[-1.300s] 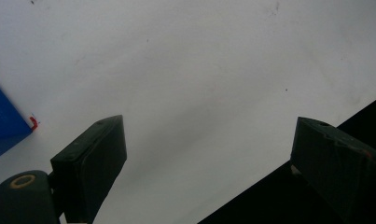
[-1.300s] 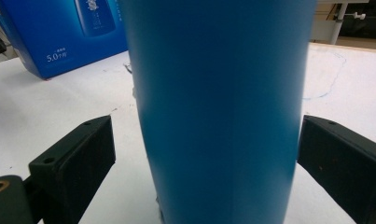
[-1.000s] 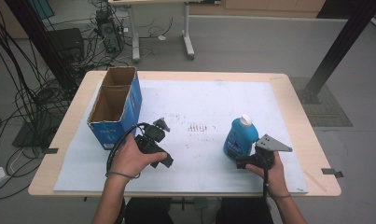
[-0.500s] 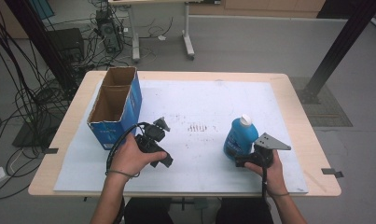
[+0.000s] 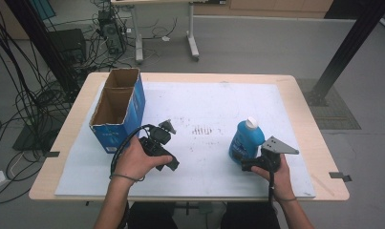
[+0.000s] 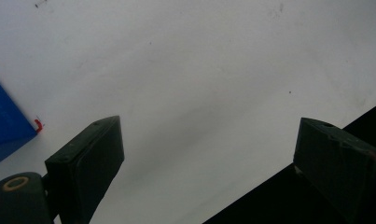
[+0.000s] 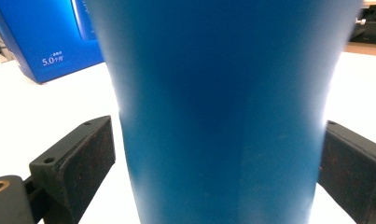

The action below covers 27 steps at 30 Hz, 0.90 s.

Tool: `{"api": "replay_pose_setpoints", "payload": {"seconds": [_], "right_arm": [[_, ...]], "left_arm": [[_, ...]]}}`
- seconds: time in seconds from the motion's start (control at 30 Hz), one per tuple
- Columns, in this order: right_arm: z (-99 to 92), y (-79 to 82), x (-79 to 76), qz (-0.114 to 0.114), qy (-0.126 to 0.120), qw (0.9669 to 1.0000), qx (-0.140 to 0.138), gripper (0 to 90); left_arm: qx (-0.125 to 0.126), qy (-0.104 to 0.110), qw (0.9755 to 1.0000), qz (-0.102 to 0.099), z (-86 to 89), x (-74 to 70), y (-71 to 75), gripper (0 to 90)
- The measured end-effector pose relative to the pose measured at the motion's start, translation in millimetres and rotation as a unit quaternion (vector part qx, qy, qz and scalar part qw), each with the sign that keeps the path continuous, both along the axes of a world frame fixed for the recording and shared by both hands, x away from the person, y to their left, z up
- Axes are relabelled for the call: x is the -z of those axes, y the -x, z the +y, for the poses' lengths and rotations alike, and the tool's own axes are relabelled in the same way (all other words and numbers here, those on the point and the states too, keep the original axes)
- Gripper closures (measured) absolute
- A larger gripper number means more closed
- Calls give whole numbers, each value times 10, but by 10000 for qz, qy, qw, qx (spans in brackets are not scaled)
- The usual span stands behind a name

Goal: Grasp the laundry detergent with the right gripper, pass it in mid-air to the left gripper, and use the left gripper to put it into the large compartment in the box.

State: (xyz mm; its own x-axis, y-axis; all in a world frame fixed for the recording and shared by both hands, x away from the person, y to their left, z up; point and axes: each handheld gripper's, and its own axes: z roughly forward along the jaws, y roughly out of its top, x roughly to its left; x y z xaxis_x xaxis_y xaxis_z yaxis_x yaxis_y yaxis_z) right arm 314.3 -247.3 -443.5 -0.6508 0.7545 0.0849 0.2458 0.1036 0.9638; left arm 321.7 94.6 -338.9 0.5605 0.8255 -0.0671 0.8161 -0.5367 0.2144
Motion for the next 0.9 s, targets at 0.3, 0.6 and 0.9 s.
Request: {"api": "replay_pose_setpoints", "payload": {"seconds": [0.3, 0.6, 0.9], "right_arm": [[-6, 5, 1, -6, -15, 10000, 7, 43], [-13, 10, -5, -10, -19, 10000, 7, 44], [-11, 12, -4, -18, -13, 10000, -9, 44]], "left_arm": [[-13, -11, 10000, 12, -10, -4, -1, 91], [-16, -9, 10000, 52, -17, -1, 2, 90], [-6, -5, 10000, 41, -32, -7, 9, 90]]}}
